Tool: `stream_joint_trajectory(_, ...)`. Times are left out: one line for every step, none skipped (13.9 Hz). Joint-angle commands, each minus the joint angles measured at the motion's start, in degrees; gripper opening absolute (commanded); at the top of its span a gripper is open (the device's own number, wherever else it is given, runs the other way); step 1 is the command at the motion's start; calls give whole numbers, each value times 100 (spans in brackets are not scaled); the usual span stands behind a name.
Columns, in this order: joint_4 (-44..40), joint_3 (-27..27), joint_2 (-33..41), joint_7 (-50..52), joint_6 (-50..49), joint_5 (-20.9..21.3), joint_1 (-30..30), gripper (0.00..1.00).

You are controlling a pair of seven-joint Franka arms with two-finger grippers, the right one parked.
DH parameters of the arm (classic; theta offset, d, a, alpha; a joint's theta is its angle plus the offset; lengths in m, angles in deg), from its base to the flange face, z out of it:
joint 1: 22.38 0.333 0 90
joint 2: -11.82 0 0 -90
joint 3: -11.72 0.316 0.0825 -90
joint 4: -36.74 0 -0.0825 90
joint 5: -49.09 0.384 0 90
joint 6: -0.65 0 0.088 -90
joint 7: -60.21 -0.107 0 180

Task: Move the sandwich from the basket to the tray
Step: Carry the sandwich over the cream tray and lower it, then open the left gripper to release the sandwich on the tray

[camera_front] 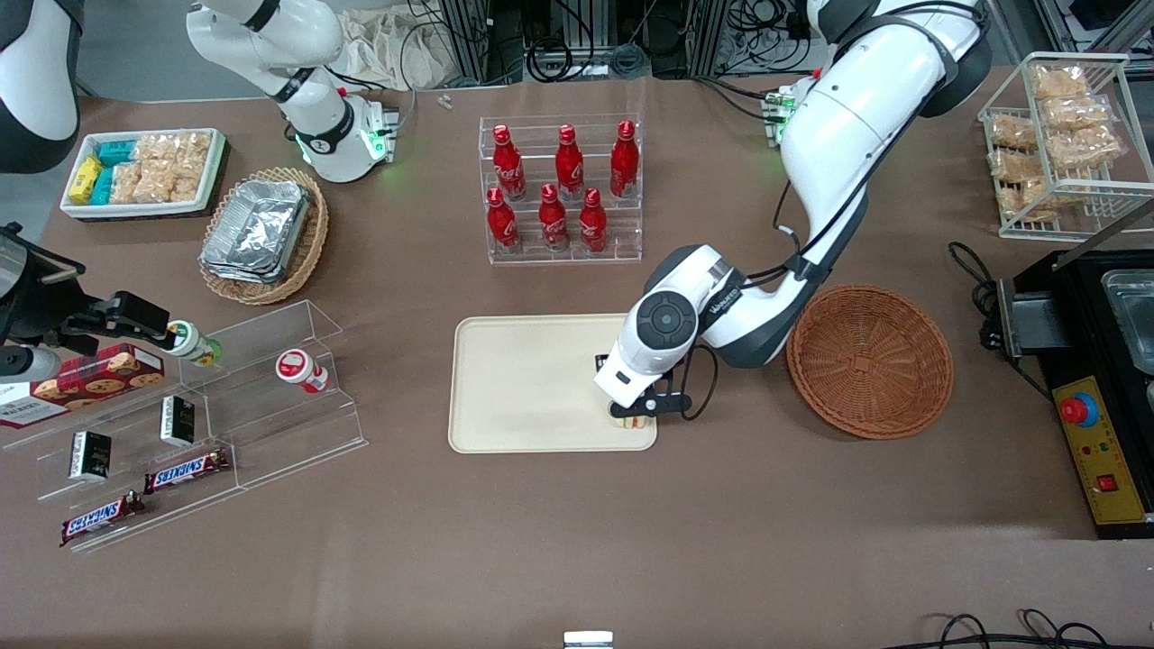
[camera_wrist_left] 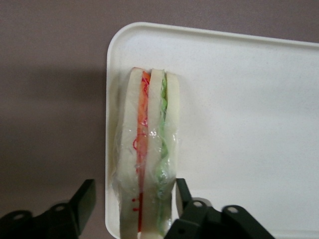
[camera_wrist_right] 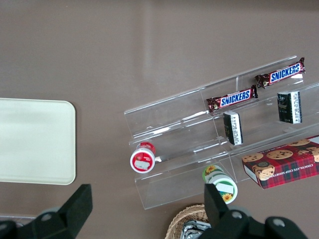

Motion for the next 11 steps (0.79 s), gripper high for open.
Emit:
stream_joint_trajectory(-143, 42, -72, 162, -23, 144, -90, 100)
stream_joint_trajectory(-143, 42, -55, 162, -32, 153, -90, 100)
stream_joint_trajectory(-151, 42, -11, 153, -41, 153, -90, 100)
stream_joint_trajectory(-151, 42, 59, 162, -93, 161, -81, 100)
stream_joint_trajectory(-212, 42, 225, 171, -119, 153, -37, 100)
stream_joint_trajectory(-230, 42, 409, 171, -320, 144, -20, 100)
stream_joint_trajectory(-283, 42, 611, 145, -696, 109, 50, 100)
stream_joint_trajectory(-457, 33, 822, 66, -1065, 57, 190, 99)
stream_joint_trajectory(-520, -19, 1033, -22, -1382, -5, 453, 99)
stream_joint_trajectory(-529, -63, 1288, -266, -1620, -197, 620, 99)
stream_joint_trajectory(-512, -46, 1612, -573, -1797, -512, 814, 99)
